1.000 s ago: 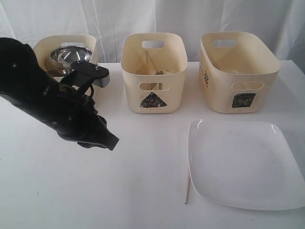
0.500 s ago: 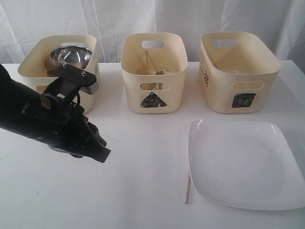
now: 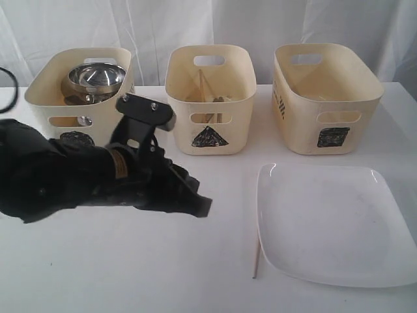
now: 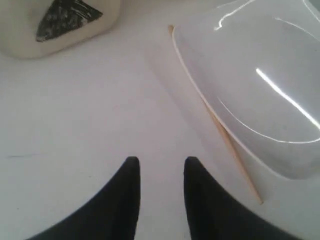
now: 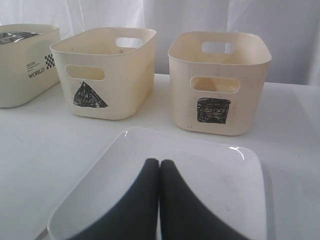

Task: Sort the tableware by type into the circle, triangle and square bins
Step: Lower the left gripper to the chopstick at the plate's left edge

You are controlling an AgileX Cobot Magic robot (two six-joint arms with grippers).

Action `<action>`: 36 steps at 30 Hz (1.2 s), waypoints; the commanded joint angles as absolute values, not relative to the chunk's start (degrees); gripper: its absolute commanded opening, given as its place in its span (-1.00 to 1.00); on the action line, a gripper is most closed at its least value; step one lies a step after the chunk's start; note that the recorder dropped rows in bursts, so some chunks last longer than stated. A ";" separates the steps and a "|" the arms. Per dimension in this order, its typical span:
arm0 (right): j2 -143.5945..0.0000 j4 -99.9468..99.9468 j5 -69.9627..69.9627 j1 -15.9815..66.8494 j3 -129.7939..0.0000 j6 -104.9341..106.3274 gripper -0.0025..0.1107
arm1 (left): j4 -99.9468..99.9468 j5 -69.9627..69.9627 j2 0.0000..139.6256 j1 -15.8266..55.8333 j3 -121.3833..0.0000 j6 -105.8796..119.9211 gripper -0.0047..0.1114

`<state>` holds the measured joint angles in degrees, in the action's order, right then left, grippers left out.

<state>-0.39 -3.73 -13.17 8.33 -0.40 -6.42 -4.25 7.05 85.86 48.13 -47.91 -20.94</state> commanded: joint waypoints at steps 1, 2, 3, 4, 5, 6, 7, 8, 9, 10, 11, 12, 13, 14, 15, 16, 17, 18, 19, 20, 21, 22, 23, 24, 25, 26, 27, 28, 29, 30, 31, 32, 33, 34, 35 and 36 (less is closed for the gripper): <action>0.00 -3.96 -12.64 7.97 0.00 -6.22 -0.96 | -4.83 8.12 90.60 51.37 -47.44 -24.43 -0.30; 0.00 -3.96 -12.64 7.97 0.00 -6.22 -0.96 | -4.83 8.27 91.41 51.86 -47.44 -24.91 -0.30; 0.00 -3.96 -12.64 7.97 0.00 -6.22 -0.96 | -4.83 8.72 92.39 52.29 -47.44 -25.57 -0.30; 0.00 -3.96 -12.64 7.97 0.00 -6.22 -0.96 | -4.83 9.18 93.28 52.84 -47.44 -26.20 -0.30; 0.00 -3.96 -12.64 7.97 0.00 -6.22 -0.96 | -4.83 9.59 94.12 53.29 -47.44 -26.61 -0.30; 0.00 -3.96 -12.64 7.97 0.00 -6.22 -0.96 | -4.83 10.07 94.87 53.39 -47.55 -27.13 -0.30; 0.00 -3.96 -12.64 7.97 0.00 -6.22 -0.96 | -4.83 10.20 95.61 53.88 -47.80 -27.68 -0.30; 0.00 -3.96 -12.64 7.97 0.00 -6.22 -0.96 | -4.83 10.32 96.11 54.01 -48.07 -27.79 -0.30; 0.00 -3.96 -12.64 7.97 0.00 -6.22 -0.96 | -4.83 10.32 96.74 54.47 -48.45 -28.32 -0.30; 0.00 -3.96 -12.64 7.97 0.00 -6.22 -0.96 | -4.83 10.32 97.39 54.71 -48.81 -28.77 -0.30; 0.00 -3.96 -12.64 7.97 0.00 -6.22 -0.96 | -4.83 10.32 97.92 55.18 -49.43 -28.77 -0.30; 0.00 -3.96 -12.64 7.97 0.00 -6.22 -0.96 | -4.83 10.21 98.36 55.46 -49.86 -28.77 -0.30; 0.00 -3.96 -12.64 7.97 0.00 -6.22 -0.96 | -4.83 9.84 98.85 55.63 -50.42 -28.77 -0.30; 0.00 -3.96 -12.64 7.97 0.00 -6.22 -0.96 | -4.83 9.33 99.35 55.89 -51.03 -28.77 -0.30; 0.00 -3.96 -12.64 7.97 0.00 -6.22 -0.96 | -4.83 9.05 99.63 56.05 -51.53 -28.77 -0.30; 0.00 -3.96 -12.64 7.97 0.00 -6.22 -0.96 | -4.83 8.79 100.17 56.05 -52.20 -28.77 -0.30; 0.00 -3.96 -12.64 7.97 0.00 -6.22 -0.96 | -4.83 8.47 100.73 56.14 -52.76 -29.02 -0.30; 0.00 -3.96 -12.64 7.97 0.00 -6.22 -0.96 | -4.83 7.90 101.08 56.14 -53.21 -29.02 -0.30; 0.00 -3.96 -12.64 7.97 0.00 -6.22 -0.96 | -4.83 7.09 101.59 56.14 -53.92 -29.24 -0.30; 0.00 -3.96 -12.64 7.97 0.00 -6.22 -0.96 | -4.83 5.63 102.00 56.14 -54.72 -29.72 -0.30; 0.00 -3.96 -12.64 7.97 0.00 -6.22 -0.96 | -4.83 3.68 102.45 56.14 -55.49 -29.83 -0.30; 0.00 -3.96 -12.64 7.97 0.00 -6.22 -0.96 | -5.19 1.39 102.86 56.14 -56.69 -29.83 -0.30; 0.00 -3.96 -12.64 7.97 0.00 -6.22 -0.96 | -5.61 -0.67 103.21 56.14 -57.48 -29.83 -0.30; 0.00 -3.96 -12.64 7.97 0.00 -6.22 -0.96 | -6.09 -2.01 103.45 56.14 -58.41 -29.83 -0.30; 0.00 -3.96 -12.64 7.97 0.00 -6.22 -0.96 | -6.74 -3.22 103.59 56.14 -59.08 -29.83 -0.30; 0.00 -3.96 -12.64 7.97 0.00 -6.22 -0.96 | -7.14 -3.24 103.59 56.14 -59.61 -29.83 -0.30; 0.00 -3.96 -12.64 7.97 0.00 -6.22 -0.96 | -7.14 -3.24 103.59 56.14 -59.98 -29.83 -0.30; 0.00 -3.96 -12.64 7.97 0.00 -6.22 -0.96 | -7.14 -3.09 103.59 56.14 -60.59 -29.83 -0.30; 0.00 -3.96 -12.64 7.97 0.00 -6.22 -0.96 | -7.14 -3.09 103.71 56.14 -60.87 -29.83 -0.30; 0.00 -3.96 -12.64 7.97 0.00 -6.22 -0.96 | -7.14 -3.33 103.95 56.26 -61.39 -29.99 -0.30; 0.00 -3.96 -12.64 7.97 0.00 -6.22 -0.96 | -7.14 -3.93 104.39 56.59 -62.00 -29.99 -0.30; 0.00 -3.96 -12.64 7.97 0.00 -6.22 -0.96 | -7.14 -4.85 104.69 56.71 -62.48 -29.99 -0.27; 0.00 -3.96 -12.64 7.97 0.00 -6.22 -0.96 | -7.14 -5.82 105.09 57.04 -62.92 -29.99 -0.22; 0.00 -3.96 -12.64 7.97 0.00 -6.22 -0.96 | -7.14 -6.56 105.63 57.61 -63.25 -29.99 -0.11; 0.00 -3.96 -12.64 7.97 0.00 -6.22 -0.96 | -6.87 -7.14 105.96 57.97 -63.47 -29.99 -0.02; 0.00 -3.96 -12.64 7.97 0.00 -6.22 -0.96 | -6.38 -7.50 106.30 58.45 -63.62 -29.99 0.07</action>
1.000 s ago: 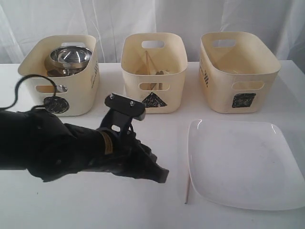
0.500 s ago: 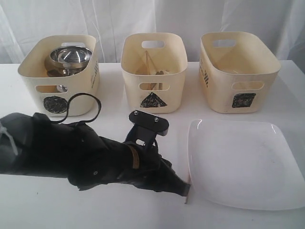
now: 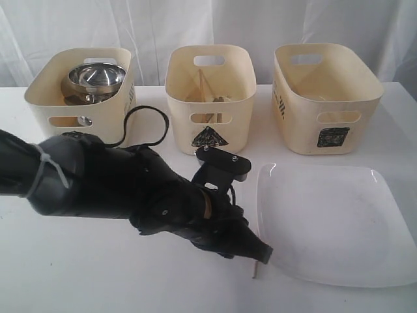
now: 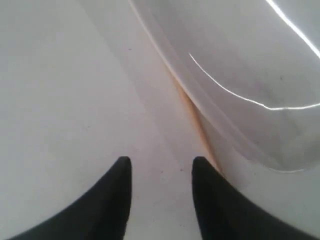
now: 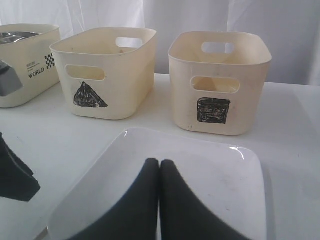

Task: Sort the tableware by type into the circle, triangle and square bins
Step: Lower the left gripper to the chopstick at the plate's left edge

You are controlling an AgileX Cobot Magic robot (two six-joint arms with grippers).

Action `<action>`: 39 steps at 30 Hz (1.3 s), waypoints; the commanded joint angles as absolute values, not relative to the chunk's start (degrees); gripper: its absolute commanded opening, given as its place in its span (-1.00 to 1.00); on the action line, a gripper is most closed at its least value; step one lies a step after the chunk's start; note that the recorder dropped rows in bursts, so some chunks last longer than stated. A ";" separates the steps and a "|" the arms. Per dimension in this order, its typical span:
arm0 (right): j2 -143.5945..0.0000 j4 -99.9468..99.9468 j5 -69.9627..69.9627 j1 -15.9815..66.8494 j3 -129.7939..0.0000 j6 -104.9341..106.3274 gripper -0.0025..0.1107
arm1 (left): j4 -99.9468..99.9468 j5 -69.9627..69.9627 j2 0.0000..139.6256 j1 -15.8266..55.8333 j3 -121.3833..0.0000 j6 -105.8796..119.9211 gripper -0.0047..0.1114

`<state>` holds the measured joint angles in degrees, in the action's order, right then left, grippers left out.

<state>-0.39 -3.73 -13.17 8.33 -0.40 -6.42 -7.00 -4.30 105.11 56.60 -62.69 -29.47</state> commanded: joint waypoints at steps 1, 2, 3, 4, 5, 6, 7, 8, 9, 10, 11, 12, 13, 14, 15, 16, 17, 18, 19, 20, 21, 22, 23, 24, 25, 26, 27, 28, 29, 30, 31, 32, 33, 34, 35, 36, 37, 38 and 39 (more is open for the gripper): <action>0.00 -3.96 -12.64 7.97 0.00 -6.22 -0.96 | -5.68 -8.21 106.57 58.85 -63.77 -29.99 0.13; 0.00 -3.96 -12.64 7.97 0.00 -6.22 -0.96 | -5.07 -8.96 107.02 58.96 -64.05 -29.99 0.15; 0.00 -3.96 -12.64 7.97 0.00 -6.22 -0.96 | -4.59 -9.94 107.33 59.08 -64.31 -29.99 0.15; 0.00 -3.96 -12.64 7.97 0.00 -6.22 -0.96 | -4.59 -10.82 107.61 59.08 -64.43 -29.99 0.14; 0.00 -3.96 -12.64 7.97 0.00 -6.22 -0.96 | -4.59 -11.38 107.90 59.08 -64.71 -29.99 0.14; 0.00 -3.96 -12.64 7.97 0.00 -6.22 -0.96 | -4.59 -11.51 108.01 59.08 -65.00 -29.99 0.14; 0.00 -3.96 -12.64 7.97 0.00 -6.22 -0.96 | -4.69 -11.63 108.01 59.08 -65.34 -29.99 0.14; 0.00 -3.96 -12.64 7.97 0.00 -6.22 -0.96 | -4.71 -11.63 108.01 59.08 -65.80 -29.99 0.14; 0.00 -3.96 -12.64 7.97 0.00 -6.22 -0.96 | -4.71 -11.63 108.01 59.42 -66.12 -29.99 0.14; 0.00 -3.96 -12.64 7.97 0.00 -6.22 -0.96 | -4.71 -11.80 108.01 59.51 -66.74 -29.99 0.14; 0.00 -3.96 -12.64 7.97 0.00 -6.22 -0.96 | -4.71 -11.76 108.01 59.67 -67.10 -29.99 0.14; 0.00 -3.96 -12.64 7.97 0.00 -6.22 -0.96 | -4.71 -11.88 108.11 59.90 -67.43 -29.99 0.14; 0.00 -3.96 -12.64 7.97 0.00 -6.22 -0.96 | -4.71 -11.76 108.04 60.02 -67.67 -29.99 0.14; 0.00 -3.96 -12.64 7.97 0.00 -6.22 -0.96 | -4.71 -11.86 108.32 60.02 -67.88 -29.99 0.14; 0.00 -3.96 -12.64 7.97 0.00 -6.22 -0.96 | -4.71 -12.00 108.44 60.07 -68.15 -29.99 0.14; 0.00 -3.96 -12.64 7.97 0.00 -6.22 -0.96 | -4.71 -12.12 108.55 60.07 -68.14 -29.99 0.14; 0.00 -3.96 -12.64 7.97 0.00 -6.22 -0.96 | -4.71 -12.29 108.71 60.07 -68.14 -29.99 0.14; 0.00 -3.96 -12.64 7.97 0.00 -6.22 -0.96 | -4.71 -12.72 108.81 60.07 -68.14 -29.99 0.14; 0.00 -3.96 -12.64 7.97 0.00 -6.22 -0.96 | -4.71 -13.15 108.92 60.07 -68.14 -29.99 0.14; 0.00 -3.96 -12.64 7.97 0.00 -6.22 -0.96 | -4.71 -13.43 108.92 60.07 -68.14 -29.99 0.14; 0.00 -3.96 -12.64 7.97 0.00 -6.22 -0.96 | -4.59 -13.61 109.04 60.07 -68.14 -29.99 0.14; 0.00 -3.96 -12.64 7.97 0.00 -6.22 -0.96 | -4.59 -13.59 109.04 60.07 -68.14 -30.11 0.14; 0.00 -3.96 -12.64 7.97 0.00 -6.22 -0.96 | -4.59 -13.72 109.04 60.07 -68.14 -30.21 0.14; 0.00 -3.96 -12.64 7.97 0.00 -6.22 -0.96 | -4.59 -13.72 109.04 60.07 -68.14 -30.21 0.14; 0.00 -3.96 -12.64 7.97 0.00 -6.22 -0.96 | -4.59 -13.72 109.04 60.29 -68.14 -30.31 0.14; 0.00 -3.96 -12.64 7.97 0.00 -6.22 -0.96 | -4.59 -13.60 109.04 60.42 -68.14 -30.46 0.14; 0.00 -3.96 -12.64 7.97 0.00 -6.22 -0.96 | -4.59 -13.60 109.04 60.71 -68.14 -30.46 0.14; 0.00 -3.96 -12.64 7.97 0.00 -6.22 -0.96 | -4.42 -13.60 109.28 60.84 -68.14 -30.58 0.14; 0.00 -3.96 -12.64 7.97 0.00 -6.22 -0.96 | -4.27 -13.60 109.39 61.05 -68.14 -30.90 0.14; 0.00 -3.96 -12.64 7.97 0.00 -6.22 -0.96 | -4.27 -13.49 109.51 61.31 -68.14 -31.03 0.14; 0.00 -3.96 -12.64 7.97 0.00 -6.22 -0.96 | -4.27 -13.35 109.58 61.43 -68.14 -31.03 0.14; 0.00 -3.96 -12.64 7.97 0.00 -6.22 -0.96 | -4.27 -13.28 109.58 61.80 -68.14 -31.16 0.14; 0.00 -3.96 -12.64 7.97 0.00 -6.22 -0.96 | -4.27 -13.10 109.58 61.88 -68.14 -31.16 0.14; 0.00 -3.96 -12.64 7.97 0.00 -6.22 -0.96 | -4.27 -12.98 109.58 61.97 -68.14 -31.28 0.14; 0.00 -3.96 -12.64 7.97 0.00 -6.22 -0.96 | -4.27 -12.86 109.58 61.97 -68.14 -31.28 0.14; 0.00 -3.96 -12.64 7.97 0.00 -6.22 -0.96 | -4.27 -12.86 109.58 61.97 -68.14 -31.28 0.14; 0.00 -3.96 -12.64 7.97 0.00 -6.22 -0.96 | -4.27 -12.73 109.75 61.97 -68.14 -31.28 0.14; 0.00 -3.96 -12.64 7.97 0.00 -6.22 -0.96 | -4.27 -12.46 109.87 61.97 -68.14 -31.28 0.14; 0.00 -3.96 -12.64 7.97 0.00 -6.22 -0.96 | -4.27 -12.21 110.11 61.97 -68.14 -31.40 0.14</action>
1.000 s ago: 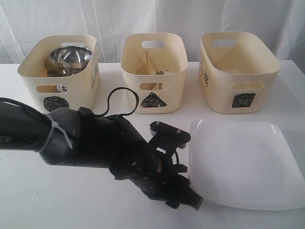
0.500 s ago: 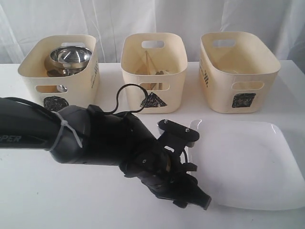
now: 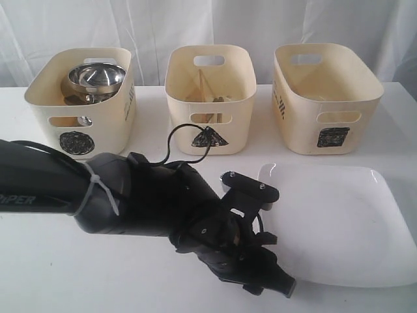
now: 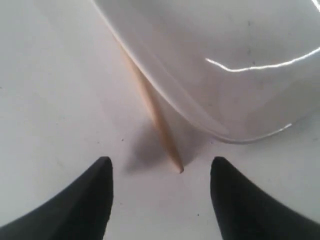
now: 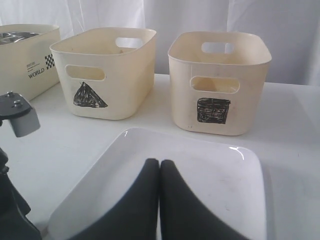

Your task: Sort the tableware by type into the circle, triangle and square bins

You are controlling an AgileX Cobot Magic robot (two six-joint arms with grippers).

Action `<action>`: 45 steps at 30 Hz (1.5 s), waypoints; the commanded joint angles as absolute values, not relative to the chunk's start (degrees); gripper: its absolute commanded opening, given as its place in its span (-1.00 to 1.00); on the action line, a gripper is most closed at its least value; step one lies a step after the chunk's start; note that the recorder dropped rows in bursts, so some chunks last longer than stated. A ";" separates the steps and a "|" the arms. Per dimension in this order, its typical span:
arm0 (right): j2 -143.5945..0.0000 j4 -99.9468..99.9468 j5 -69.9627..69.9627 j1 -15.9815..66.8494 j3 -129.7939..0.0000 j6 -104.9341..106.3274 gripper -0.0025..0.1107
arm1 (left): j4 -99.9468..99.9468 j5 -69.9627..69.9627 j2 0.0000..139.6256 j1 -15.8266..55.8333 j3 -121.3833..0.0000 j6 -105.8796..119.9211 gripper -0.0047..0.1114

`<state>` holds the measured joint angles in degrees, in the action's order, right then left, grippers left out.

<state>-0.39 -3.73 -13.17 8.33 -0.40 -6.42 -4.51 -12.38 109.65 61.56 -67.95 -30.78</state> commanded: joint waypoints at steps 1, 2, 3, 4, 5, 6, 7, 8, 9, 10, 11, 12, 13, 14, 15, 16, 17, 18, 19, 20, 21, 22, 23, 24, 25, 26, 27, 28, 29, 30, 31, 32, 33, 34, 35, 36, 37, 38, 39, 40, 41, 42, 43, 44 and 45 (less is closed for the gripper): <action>0.00 -3.96 -12.64 7.97 0.00 -6.22 -0.96 | -4.18 -12.12 110.32 61.97 -68.14 -31.40 0.14; 0.00 -3.96 -12.64 7.97 0.00 -6.22 -0.96 | -4.14 -11.65 110.40 61.97 -68.14 -31.52 0.14; 0.00 -3.96 -12.64 7.97 0.00 -6.22 -0.96 | -4.01 -11.16 110.75 61.97 -68.14 -31.52 0.14; 0.00 -3.96 -12.64 7.97 0.00 -6.22 -0.96 | -4.01 -11.16 110.92 61.97 -68.14 -31.52 0.14; 0.00 -3.96 -12.64 7.97 0.00 -6.22 -0.96 | -4.01 -11.05 111.20 61.97 -68.14 -31.52 0.14; 0.00 -3.96 -12.64 7.97 0.00 -6.22 -0.96 | -4.01 -11.05 111.36 61.97 -68.14 -31.52 0.14; 0.00 -3.96 -12.64 7.97 0.00 -6.22 -0.96 | -4.01 -11.05 111.97 61.97 -68.14 -31.52 0.14; 0.00 -3.96 -12.64 7.97 0.00 -6.22 -0.96 | -4.01 -11.15 112.09 61.97 -68.27 -31.52 0.14; 0.00 -3.96 -12.64 7.97 0.00 -6.22 -0.96 | -4.01 -12.01 112.62 61.97 -68.98 -31.80 0.14; 0.00 -3.96 -12.64 7.97 0.00 -6.22 -0.96 | -4.01 -12.67 112.71 61.97 -69.31 -31.93 0.14; 0.00 -3.96 -12.64 7.97 0.00 -6.22 -0.96 | -4.01 -13.18 112.71 61.97 -69.44 -31.93 0.14; 0.00 -3.96 -12.64 7.97 0.00 -6.22 -0.96 | -4.01 -14.07 112.71 61.97 -69.44 -32.57 0.11; 0.00 -3.96 -12.64 7.97 0.00 -6.22 -0.96 | -4.01 -15.49 112.71 61.97 -69.44 -32.83 0.05; 0.00 -3.96 -12.64 7.97 0.00 -6.22 -0.96 | -4.01 -17.22 112.71 61.97 -69.44 -32.83 -0.07; 0.00 -3.96 -12.64 7.97 0.00 -6.22 -0.96 | -4.01 -18.10 112.71 61.97 -69.44 -32.83 -0.15; 0.00 -3.96 -12.64 7.97 0.00 -6.22 -0.96 | -4.01 -18.88 112.71 61.97 -69.44 -32.83 -0.25; 0.00 -3.96 -12.64 7.97 0.00 -6.22 -0.96 | -4.01 -19.52 112.71 61.97 -69.44 -32.83 -0.32; 0.00 -3.96 -12.64 7.97 0.00 -6.22 -0.96 | -4.32 -20.26 112.71 61.97 -69.44 -32.83 -0.38; 0.00 -3.96 -12.64 7.97 0.00 -6.22 -0.96 | -4.63 -21.20 112.71 61.97 -69.44 -32.83 -0.42; 0.00 -3.96 -12.64 7.97 0.00 -6.22 -0.96 | -5.90 -22.33 112.71 61.97 -69.44 -32.83 -0.43; 0.00 -3.96 -12.64 7.97 0.00 -6.22 -0.96 | -7.31 -23.20 112.71 61.85 -69.44 -32.73 -0.43; 0.00 -3.96 -12.64 7.97 0.00 -6.22 -0.96 | -9.00 -24.43 112.71 61.74 -69.44 -32.73 -0.43; 0.00 -3.96 -12.64 7.97 0.00 -6.22 -0.96 | -10.73 -25.81 112.60 61.61 -69.44 -32.60 -0.43; 0.00 -3.96 -12.64 7.97 0.00 -6.22 -0.96 | -12.35 -27.26 112.60 61.15 -69.44 -32.47 -0.43; 0.00 -3.96 -12.64 7.97 0.00 -6.22 -0.96 | -13.20 -28.52 112.60 60.64 -69.44 -32.39 -0.43; 0.00 -3.96 -12.64 7.97 0.00 -6.22 -0.96 | -13.74 -29.41 112.60 60.21 -69.44 -32.54 -0.43; 0.00 -3.96 -12.64 7.97 0.00 -6.22 -0.96 | -14.17 -30.42 112.60 59.81 -69.44 -32.68 -0.43; 0.00 -3.96 -12.64 7.97 0.00 -6.22 -0.96 | -14.29 -31.20 112.60 59.43 -69.44 -32.68 -0.43; 0.00 -3.96 -12.64 7.97 0.00 -6.22 -0.96 | -14.58 -31.58 112.46 59.27 -69.44 -32.81 -0.43; 0.00 -3.96 -12.64 7.97 0.00 -6.22 -0.96 | -14.56 -31.57 112.06 59.29 -69.44 -32.81 -0.43; 0.00 -3.96 -12.64 7.97 0.00 -6.22 -0.96 | -14.56 -31.57 111.50 59.44 -69.44 -32.81 -0.43; 0.00 -3.96 -12.64 7.97 0.00 -6.22 -0.96 | -14.25 -31.14 110.88 59.70 -69.44 -32.81 -0.43; 0.00 -3.96 -12.64 7.97 0.00 -6.22 -0.96 | -14.24 -30.82 109.83 60.09 -69.44 -32.81 -0.43; 0.00 -3.96 -12.64 7.97 0.00 -6.22 -0.96 | -14.11 -30.34 109.09 60.36 -69.44 -32.81 -0.43; 0.00 -3.96 -12.64 7.97 0.00 -6.22 -0.96 | -13.99 -30.05 108.42 60.76 -69.44 -32.81 -0.43; 0.00 -3.96 -12.64 7.97 0.00 -6.22 -0.96 | -13.73 -29.80 107.66 60.97 -69.44 -32.81 -0.43; 0.00 -3.96 -12.64 7.97 0.00 -6.22 -0.96 | -13.61 -29.48 107.12 61.31 -69.44 -32.81 -0.43; 0.00 -3.96 -12.64 7.97 0.00 -6.22 -0.96 | -13.04 -29.03 106.60 61.79 -69.44 -32.81 -0.40; 0.00 -3.96 -12.64 7.97 0.00 -6.22 -0.96 | -12.74 -28.46 106.42 62.19 -69.60 -32.81 -0.36; 0.00 -3.96 -12.64 7.97 0.00 -6.22 -0.96 | -12.16 -27.97 106.31 62.54 -69.81 -32.81 -0.29; 0.00 -3.96 -12.64 7.97 0.00 -6.22 -0.96 | -12.00 -27.20 106.31 62.97 -70.18 -32.81 -0.23; 0.00 -3.96 -12.64 7.97 0.00 -6.22 -0.96 | -11.89 -26.27 106.31 63.23 -70.66 -32.96 -0.16; 0.00 -3.96 -12.64 7.97 0.00 -6.22 -0.96 | -11.79 -25.18 106.42 63.48 -70.95 -33.31 -0.10; 0.00 -3.96 -12.67 7.97 0.00 -6.46 -0.96 | -11.57 -24.31 106.42 63.45 -71.22 -33.60 -0.06; 0.00 -3.96 -12.67 7.97 0.00 -7.99 -0.96 | -11.15 -23.44 106.75 63.45 -71.48 -33.91 -0.04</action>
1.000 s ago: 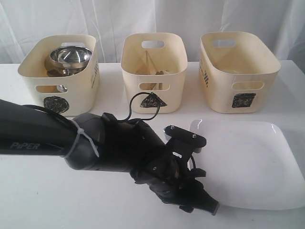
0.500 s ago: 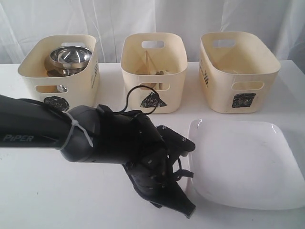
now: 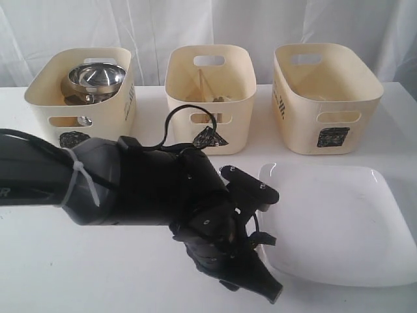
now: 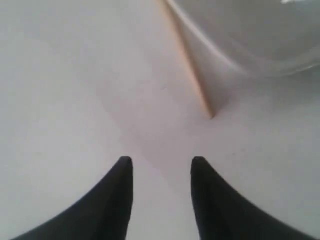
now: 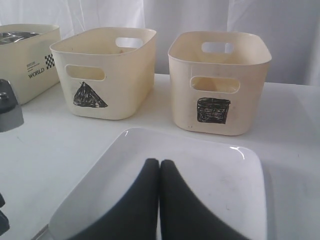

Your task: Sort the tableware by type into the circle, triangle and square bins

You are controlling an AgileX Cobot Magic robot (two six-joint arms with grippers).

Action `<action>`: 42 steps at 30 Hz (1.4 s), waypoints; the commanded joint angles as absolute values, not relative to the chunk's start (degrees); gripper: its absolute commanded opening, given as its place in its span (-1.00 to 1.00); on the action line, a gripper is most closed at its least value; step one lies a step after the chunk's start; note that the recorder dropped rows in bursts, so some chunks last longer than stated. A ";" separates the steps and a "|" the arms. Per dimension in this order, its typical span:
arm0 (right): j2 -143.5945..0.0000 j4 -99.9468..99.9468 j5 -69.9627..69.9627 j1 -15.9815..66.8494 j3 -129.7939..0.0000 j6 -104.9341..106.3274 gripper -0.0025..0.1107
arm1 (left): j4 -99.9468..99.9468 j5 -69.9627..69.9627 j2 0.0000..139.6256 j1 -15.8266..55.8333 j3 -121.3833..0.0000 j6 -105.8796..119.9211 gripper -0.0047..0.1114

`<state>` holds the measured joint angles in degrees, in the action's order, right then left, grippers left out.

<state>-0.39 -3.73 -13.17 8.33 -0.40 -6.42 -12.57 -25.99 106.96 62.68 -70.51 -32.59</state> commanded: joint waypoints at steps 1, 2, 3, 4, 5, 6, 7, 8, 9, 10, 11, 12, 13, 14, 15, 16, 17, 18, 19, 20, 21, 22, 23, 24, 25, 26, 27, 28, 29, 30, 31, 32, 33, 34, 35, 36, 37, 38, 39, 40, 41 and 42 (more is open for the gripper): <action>0.00 -3.96 -12.67 7.97 0.00 -8.32 -0.96 | -10.90 -22.79 106.92 63.45 -71.77 -34.32 -0.04; 0.00 -3.96 -12.67 7.97 0.00 -8.32 -0.96 | -10.80 -22.39 107.40 63.45 -72.13 -34.52 -0.04; 0.00 -3.96 -12.67 7.97 0.00 -8.32 -0.96 | -10.38 -22.01 107.70 63.45 -72.09 -34.52 -0.04; 0.00 -3.96 -12.67 7.97 0.00 -8.32 -0.96 | -10.26 -21.18 108.15 63.45 -72.09 -34.52 -0.04; 0.00 -3.96 -12.67 7.97 0.00 -8.32 -0.96 | -9.82 -20.76 108.45 63.45 -72.09 -34.52 -0.04; 0.00 -3.96 -12.67 7.97 0.00 -8.32 -0.96 | -9.54 -20.25 108.66 63.45 -72.09 -34.52 -0.04; 0.00 -3.96 -12.67 7.97 0.00 -8.32 -0.96 | -8.98 -20.16 108.95 63.45 -72.09 -34.52 -0.04; 0.00 -3.96 -12.67 7.97 0.00 -8.32 -0.96 | -8.87 -20.16 109.22 63.45 -72.09 -34.52 -0.04; 0.00 -3.96 -12.67 7.97 0.00 -8.32 -0.96 | -8.87 -20.16 109.27 63.45 -72.09 -34.52 -0.04; 0.00 -3.96 -12.67 7.97 0.00 -8.32 -0.96 | -8.86 -20.16 109.34 63.45 -72.09 -34.52 -0.04; 0.00 -3.96 -12.67 7.97 0.00 -8.32 -0.96 | -8.86 -20.16 109.34 63.45 -72.09 -34.52 -0.04; 0.00 -3.96 -12.67 7.97 0.00 -8.32 -0.96 | -8.86 -20.06 109.33 63.45 -72.09 -34.52 -0.04; 0.00 -3.96 -12.67 7.97 0.00 -8.32 -0.96 | -8.86 -19.81 109.33 63.45 -72.09 -34.52 -0.04; 0.00 -3.96 -12.67 7.97 0.00 -8.32 -0.96 | -8.86 -19.32 109.33 63.45 -72.09 -34.67 -0.04; 0.00 -3.96 -12.67 7.97 0.00 -8.32 -0.96 | -8.86 -19.01 109.46 63.45 -72.09 -34.76 -0.04; 0.00 -3.96 -12.67 7.97 0.00 -8.32 -0.96 | -8.86 -18.68 109.45 63.45 -72.09 -34.76 -0.04; 0.00 -3.96 -12.67 7.97 0.00 -8.32 -0.96 | -8.86 -18.38 109.68 63.45 -72.09 -34.76 -0.04; 0.00 -3.96 -12.67 7.97 0.00 -8.32 -0.96 | -8.86 -18.23 109.78 63.45 -72.09 -34.76 -0.04; 0.00 -3.96 -12.67 7.97 0.00 -8.32 -0.96 | -8.72 -17.97 110.09 63.45 -72.09 -34.76 -0.04; 0.00 -3.96 -12.67 7.97 0.00 -8.32 -0.96 | -8.40 -17.97 110.35 63.45 -72.09 -34.76 -0.04; 0.00 -3.96 -12.67 7.97 0.00 -8.32 -0.96 | -8.10 -17.97 110.60 63.45 -72.09 -34.76 -0.04; 0.00 -3.96 -12.67 7.97 0.00 -8.32 -0.96 | -7.93 -17.80 110.85 63.45 -72.09 -34.76 -0.04; 0.00 -3.96 -12.67 7.97 0.00 -8.32 -0.96 | -7.88 -17.70 111.13 63.45 -72.09 -34.95 -0.04; 0.00 -3.96 -12.67 7.97 0.00 -8.32 -0.96 | -7.73 -17.55 111.41 63.45 -72.09 -35.18 -0.04; 0.00 -3.96 -12.67 7.97 0.00 -8.32 -0.96 | -7.73 -17.55 111.54 63.45 -72.09 -35.78 -0.04; 0.00 -3.96 -12.67 7.97 0.00 -8.32 -0.96 | -7.73 -17.39 111.83 63.45 -72.09 -35.97 -0.04; 0.00 -3.96 -12.67 7.97 0.00 -8.32 -0.96 | -7.73 -17.36 111.98 63.45 -72.20 -35.97 -0.04; 0.00 -3.96 -12.67 7.97 0.00 -8.32 -0.96 | -7.73 -17.36 112.21 63.45 -72.42 -35.97 -0.04; 0.00 -3.96 -12.67 7.97 0.00 -8.32 -0.96 | -7.73 -17.36 112.50 63.45 -72.73 -35.97 -0.04; 0.00 -3.96 -12.67 7.97 0.00 -8.32 -0.96 | -7.73 -17.46 112.62 63.45 -73.00 -35.97 -0.04; 0.00 -3.96 -12.67 7.97 0.00 -8.32 -0.96 | -7.73 -17.46 112.70 63.45 -73.30 -35.97 -0.04; 0.00 -3.96 -12.67 7.97 0.00 -8.32 -0.96 | -7.73 -17.46 112.70 63.45 -73.30 -35.97 -0.04; 0.00 -3.96 -12.67 7.97 0.00 -8.32 -0.96 | -7.73 -17.33 112.70 63.45 -73.55 -35.97 -0.04; 0.00 -3.96 -12.67 7.97 0.00 -8.32 -0.96 | -7.73 -17.54 112.70 63.45 -73.70 -35.97 -0.04; 0.00 -3.96 -12.67 7.97 0.00 -8.32 -0.96 | -7.73 -17.54 112.70 63.45 -73.70 -35.97 -0.04; 0.00 -3.96 -12.67 7.97 0.00 -8.32 -0.96 | -7.97 -17.60 112.70 63.22 -73.70 -35.97 -0.04; 0.00 -3.96 -12.67 7.97 0.00 -8.32 -0.96 | -7.97 -17.92 112.70 63.10 -73.70 -35.97 -0.04; 0.00 -3.96 -12.67 7.97 0.00 -8.32 -0.96 | -7.97 -18.13 112.70 62.98 -73.70 -35.97 -0.04; 0.00 -3.96 -12.67 7.97 0.00 -8.32 -0.96 | -8.11 -18.59 112.70 62.99 -73.70 -35.97 -0.04; 0.00 -3.96 -12.67 7.97 0.00 -8.32 -0.96 | -8.33 -19.02 112.70 62.99 -73.70 -35.97 -0.04; 0.00 -3.96 -12.67 7.97 0.00 -8.32 -0.96 | -8.37 -19.38 112.70 62.99 -73.70 -35.97 -0.04; 0.00 -3.96 -12.67 7.97 0.00 -8.32 -0.96 | -8.37 -19.72 112.70 62.99 -73.70 -35.97 -0.04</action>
